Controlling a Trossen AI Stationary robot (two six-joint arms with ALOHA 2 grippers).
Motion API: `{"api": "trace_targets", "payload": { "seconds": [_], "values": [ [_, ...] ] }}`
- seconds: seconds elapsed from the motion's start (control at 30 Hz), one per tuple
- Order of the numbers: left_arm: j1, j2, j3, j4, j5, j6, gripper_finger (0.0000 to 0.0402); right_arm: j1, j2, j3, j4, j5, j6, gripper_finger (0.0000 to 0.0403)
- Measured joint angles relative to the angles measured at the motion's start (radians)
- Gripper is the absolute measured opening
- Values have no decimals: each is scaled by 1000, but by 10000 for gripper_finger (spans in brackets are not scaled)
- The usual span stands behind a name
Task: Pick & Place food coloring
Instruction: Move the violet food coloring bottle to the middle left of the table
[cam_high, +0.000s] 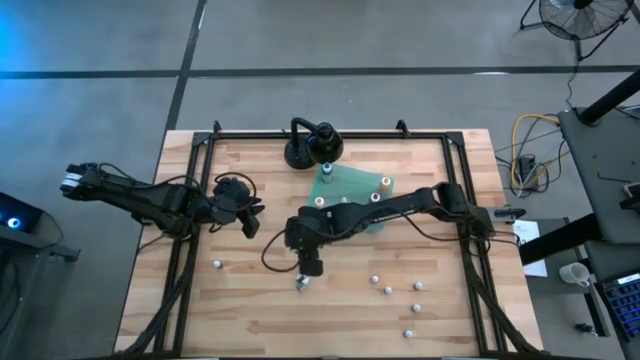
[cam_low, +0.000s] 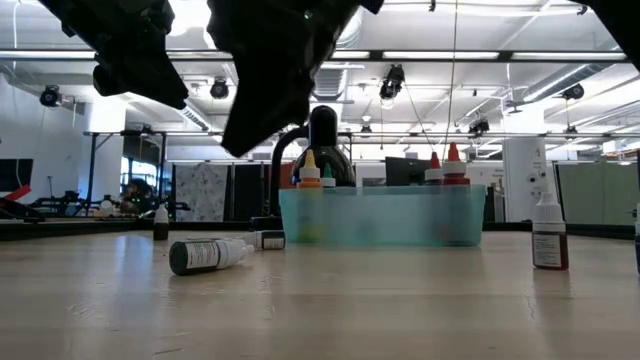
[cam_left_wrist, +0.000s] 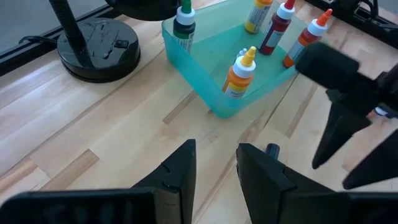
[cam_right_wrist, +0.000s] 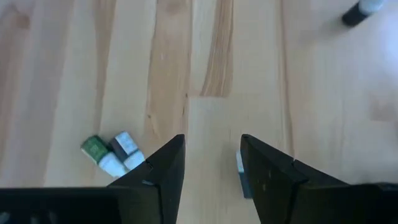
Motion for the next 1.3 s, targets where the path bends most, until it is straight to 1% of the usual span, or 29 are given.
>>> {"api": "trace_targets", "payload": {
  "seconds": [0.37, 0.53, 0.7, 0.8, 0.97, 1.13, 1.3],
  "values": [
    [0, 0, 0, 0, 0, 0, 90, 0, 0, -54, 2, -1, -107, 132],
    [0, 0, 0, 0, 0, 0, 90, -7, 0, -92, 87, -1, -180, 130],
    [0, 0, 0, 0, 0, 0, 90, -17, 1, -115, 129, 1, -171, 136],
    [0, 0, 0, 0, 0, 0, 90, -19, 1, -124, 125, 0, -130, 143],
    [0, 0, 0, 0, 0, 0, 90, -27, 0, -155, 129, 0, -195, 169],
    [0, 0, 0, 0, 0, 0, 90, -45, 1, -185, 145, 2, -171, 199],
    [0, 0, 0, 0, 0, 0, 90, -52, 1, -186, 156, 43, -145, 215]
  ]
}}
